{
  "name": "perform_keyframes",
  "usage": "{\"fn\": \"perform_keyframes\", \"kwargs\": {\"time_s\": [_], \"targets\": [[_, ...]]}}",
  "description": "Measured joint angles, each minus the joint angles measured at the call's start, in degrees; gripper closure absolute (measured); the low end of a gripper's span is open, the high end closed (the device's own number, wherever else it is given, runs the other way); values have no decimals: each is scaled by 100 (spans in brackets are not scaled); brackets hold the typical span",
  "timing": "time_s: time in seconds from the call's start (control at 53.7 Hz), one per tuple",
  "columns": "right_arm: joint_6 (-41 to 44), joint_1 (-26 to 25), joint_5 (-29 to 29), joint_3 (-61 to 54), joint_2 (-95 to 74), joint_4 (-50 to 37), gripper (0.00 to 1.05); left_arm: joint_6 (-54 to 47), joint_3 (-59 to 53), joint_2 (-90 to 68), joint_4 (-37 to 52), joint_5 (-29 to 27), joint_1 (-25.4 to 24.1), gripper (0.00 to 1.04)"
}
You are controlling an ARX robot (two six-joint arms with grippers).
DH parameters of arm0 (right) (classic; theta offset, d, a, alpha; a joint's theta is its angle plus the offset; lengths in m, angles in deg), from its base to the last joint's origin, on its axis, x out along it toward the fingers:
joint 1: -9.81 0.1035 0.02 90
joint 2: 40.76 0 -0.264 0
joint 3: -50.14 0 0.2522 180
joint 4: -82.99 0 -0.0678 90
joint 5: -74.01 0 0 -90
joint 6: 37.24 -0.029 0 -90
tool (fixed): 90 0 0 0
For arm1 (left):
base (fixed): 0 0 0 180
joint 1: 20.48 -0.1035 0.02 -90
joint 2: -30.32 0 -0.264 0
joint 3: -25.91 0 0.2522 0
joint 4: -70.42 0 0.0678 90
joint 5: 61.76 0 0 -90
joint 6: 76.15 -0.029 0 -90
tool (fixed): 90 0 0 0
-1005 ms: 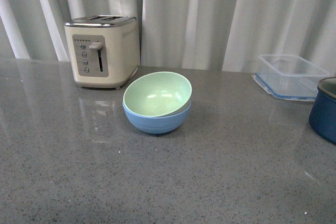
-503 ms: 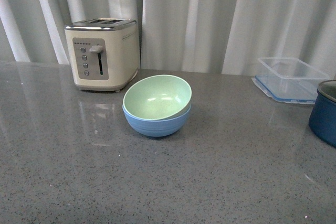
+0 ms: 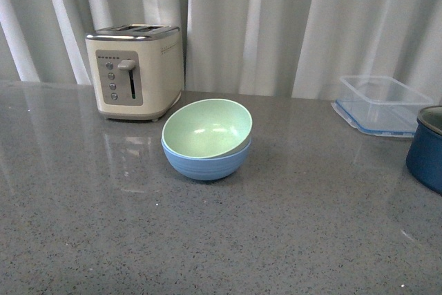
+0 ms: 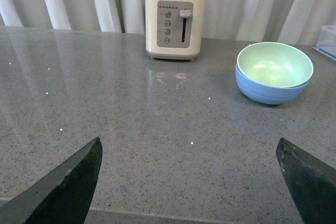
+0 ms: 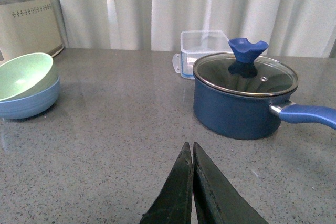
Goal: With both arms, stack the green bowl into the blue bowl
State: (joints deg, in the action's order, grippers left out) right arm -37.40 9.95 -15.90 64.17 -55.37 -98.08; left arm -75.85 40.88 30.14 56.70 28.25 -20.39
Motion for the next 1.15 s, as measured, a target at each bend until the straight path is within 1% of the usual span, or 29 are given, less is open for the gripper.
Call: {"fn": "perform_keyframes", "kwargs": {"time_s": [0.298,0.335,0.372,0.41,0.465,0.503,0.633,0.819,0.838,0.875,0.931,1.154], "targets": [[0,0,0,2,496,501,104,-2,0,0,0,-2,0,7],[0,0,0,7,789,898,104,0,0,0,0,0,0,7],[15,0,-2,4,1034,1224,102,-2,0,0,0,-2,0,7],[13,0,-9,4,1259,1432,95,0,0,0,0,-2,0,7],[13,0,-11,4,1399,1447,88,0,0,0,0,-2,0,7],[13,0,-11,4,1432,1453,81,0,0,0,0,0,0,7],[13,0,-11,4,1432,1475,62,0,0,-2,0,-2,0,7],[13,0,-9,4,1436,1480,19,0,0,0,0,-2,0,7],[13,0,-9,4,1436,1480,13,0,0,0,0,-2,0,7],[7,0,-9,4,1436,1480,8,0,0,0,0,-2,0,7],[11,0,-9,4,1436,1480,11,0,0,0,0,-2,0,7],[11,0,-9,4,1436,1480,10,-2,0,0,0,-2,0,7]]}}
